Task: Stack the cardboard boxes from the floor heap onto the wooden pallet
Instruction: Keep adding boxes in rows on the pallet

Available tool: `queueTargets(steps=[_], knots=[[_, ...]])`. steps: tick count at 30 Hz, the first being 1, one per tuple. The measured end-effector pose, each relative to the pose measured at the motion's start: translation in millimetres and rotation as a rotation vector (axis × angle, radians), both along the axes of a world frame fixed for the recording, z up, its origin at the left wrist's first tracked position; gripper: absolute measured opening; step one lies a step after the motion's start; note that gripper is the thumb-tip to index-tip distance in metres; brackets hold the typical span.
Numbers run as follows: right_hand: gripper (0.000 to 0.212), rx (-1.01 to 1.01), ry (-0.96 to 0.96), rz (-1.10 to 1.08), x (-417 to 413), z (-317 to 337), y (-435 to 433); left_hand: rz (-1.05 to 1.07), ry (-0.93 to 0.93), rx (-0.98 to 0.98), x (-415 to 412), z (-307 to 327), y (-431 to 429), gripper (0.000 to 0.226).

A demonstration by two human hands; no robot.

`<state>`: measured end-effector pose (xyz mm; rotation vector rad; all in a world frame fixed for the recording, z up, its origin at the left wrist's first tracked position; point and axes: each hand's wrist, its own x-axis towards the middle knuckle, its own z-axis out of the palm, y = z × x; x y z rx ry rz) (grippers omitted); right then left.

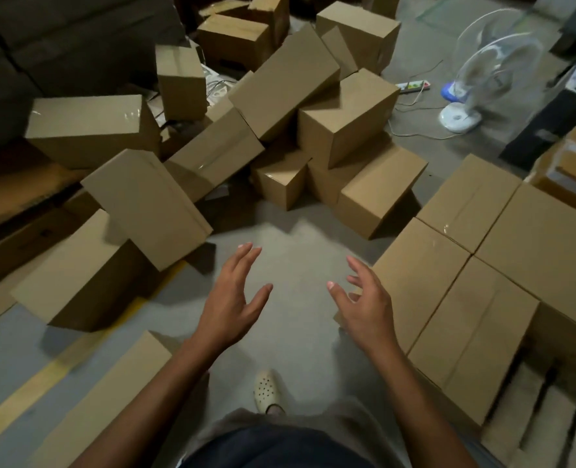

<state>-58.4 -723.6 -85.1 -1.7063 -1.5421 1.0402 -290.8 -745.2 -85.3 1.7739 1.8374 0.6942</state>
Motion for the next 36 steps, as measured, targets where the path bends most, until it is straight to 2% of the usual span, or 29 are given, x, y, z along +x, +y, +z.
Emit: queueTargets(steps=[6, 13, 19, 23, 27, 32, 36], knots=[[0.056, -0.028, 0.001, -0.036, -10, -4, 88, -0.021, -0.025, -0.014, -9, -11, 107, 0.069], [0.059, -0.032, 0.062, -0.092, 1, -22, 233, -0.010, -0.077, -0.050, 13, -32, 244, 0.067], [0.057, -0.048, 0.099, -0.114, 20, -8, 350, -0.013, -0.151, -0.062, 35, -8, 366, 0.066], [0.054, -0.077, 0.078, -0.110, 34, 0, 423, -0.039, -0.186, -0.020, 43, 15, 436, 0.076], [0.052, -0.077, 0.075, -0.154, 38, 0, 487, -0.033, -0.196, -0.019, 42, 19, 497, 0.077], [0.049, -0.081, 0.066, -0.191, 34, -16, 578, -0.020, -0.193, -0.049, 33, -5, 597, 0.067], [0.050, -0.147, 0.052, -0.224, 27, -42, 658, 0.005, -0.302, -0.133, 20, -47, 693, 0.061]])
